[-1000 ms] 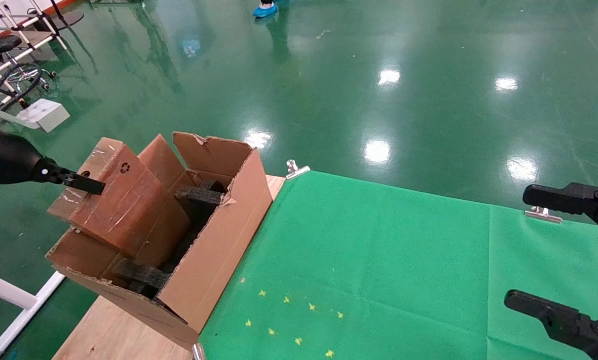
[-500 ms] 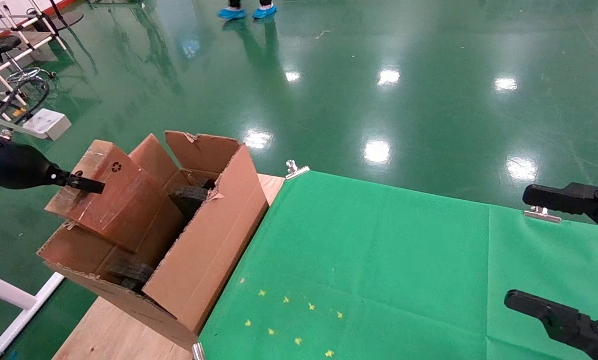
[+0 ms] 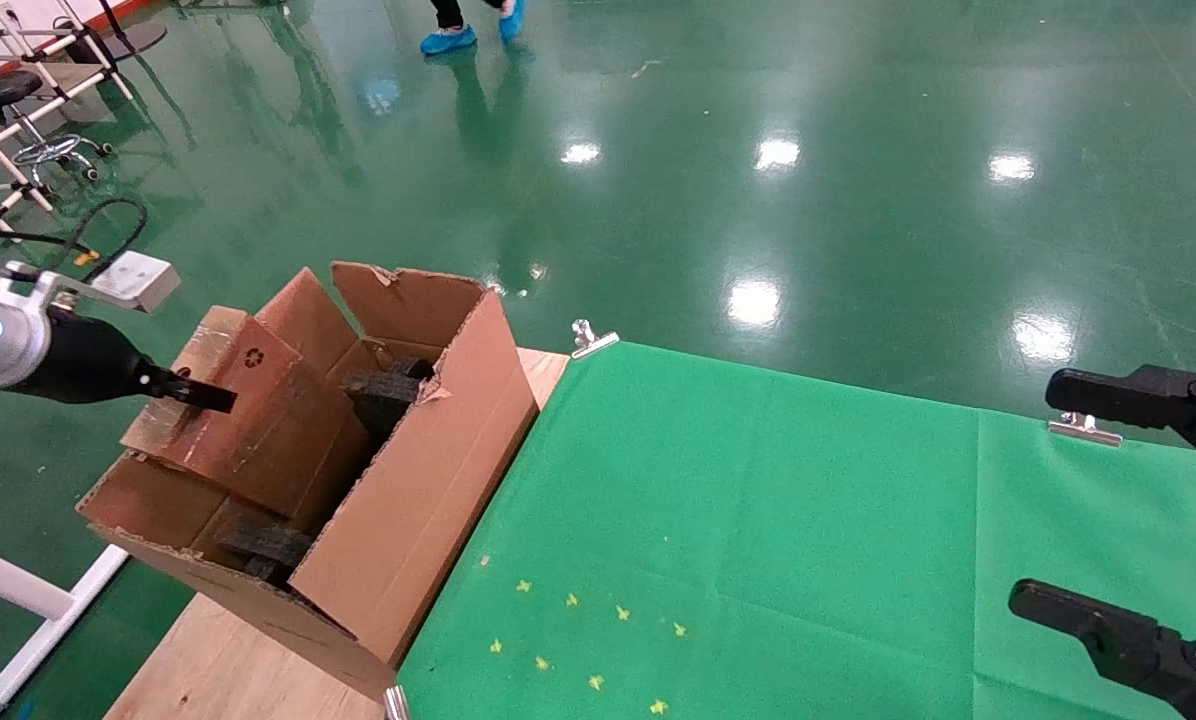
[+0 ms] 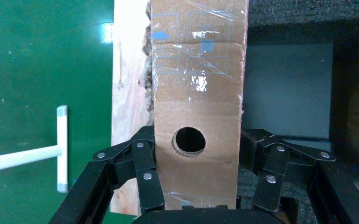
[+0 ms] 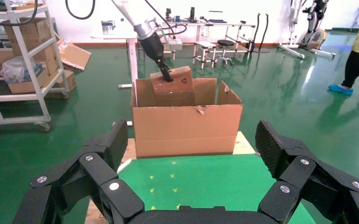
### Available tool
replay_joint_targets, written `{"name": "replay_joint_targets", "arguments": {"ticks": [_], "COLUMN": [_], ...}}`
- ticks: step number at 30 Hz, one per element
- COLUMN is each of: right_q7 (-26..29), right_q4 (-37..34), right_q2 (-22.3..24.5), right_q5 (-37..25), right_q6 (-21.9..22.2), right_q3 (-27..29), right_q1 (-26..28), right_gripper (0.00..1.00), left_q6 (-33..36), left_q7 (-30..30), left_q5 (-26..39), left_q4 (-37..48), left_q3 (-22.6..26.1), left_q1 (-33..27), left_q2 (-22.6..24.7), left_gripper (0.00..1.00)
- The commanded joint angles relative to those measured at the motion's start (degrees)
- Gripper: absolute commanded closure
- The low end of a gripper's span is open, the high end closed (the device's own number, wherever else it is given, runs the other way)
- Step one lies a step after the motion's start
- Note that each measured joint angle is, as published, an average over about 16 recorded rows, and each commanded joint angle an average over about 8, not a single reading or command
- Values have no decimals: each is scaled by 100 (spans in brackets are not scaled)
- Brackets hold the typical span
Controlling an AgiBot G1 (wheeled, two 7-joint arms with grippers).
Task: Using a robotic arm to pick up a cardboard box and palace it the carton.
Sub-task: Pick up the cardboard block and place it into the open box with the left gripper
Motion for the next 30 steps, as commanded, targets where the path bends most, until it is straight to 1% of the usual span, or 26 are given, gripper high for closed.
{"name": "replay_joint_targets", "arguments": {"ticks": [1, 17, 30], "right_q7": [0, 0, 0], "right_q4": [0, 0, 0], "right_q2": [0, 0, 0], "right_q5": [0, 0, 0], "right_q6": [0, 0, 0], "right_q3": [0, 0, 0], "right_q1": [0, 0, 0], "right_gripper": [0, 0, 0], "left_q6": [-71, -393, -908], "left_q7": [-20, -204, -422], "left_q5": [-28, -200, -332], "left_q4": [17, 74, 76], "left_q3": [-19, -141, -235], "left_q1": [90, 682, 1247], "left_q2": [43, 280, 537], "left_gripper": [100, 100, 100]}}
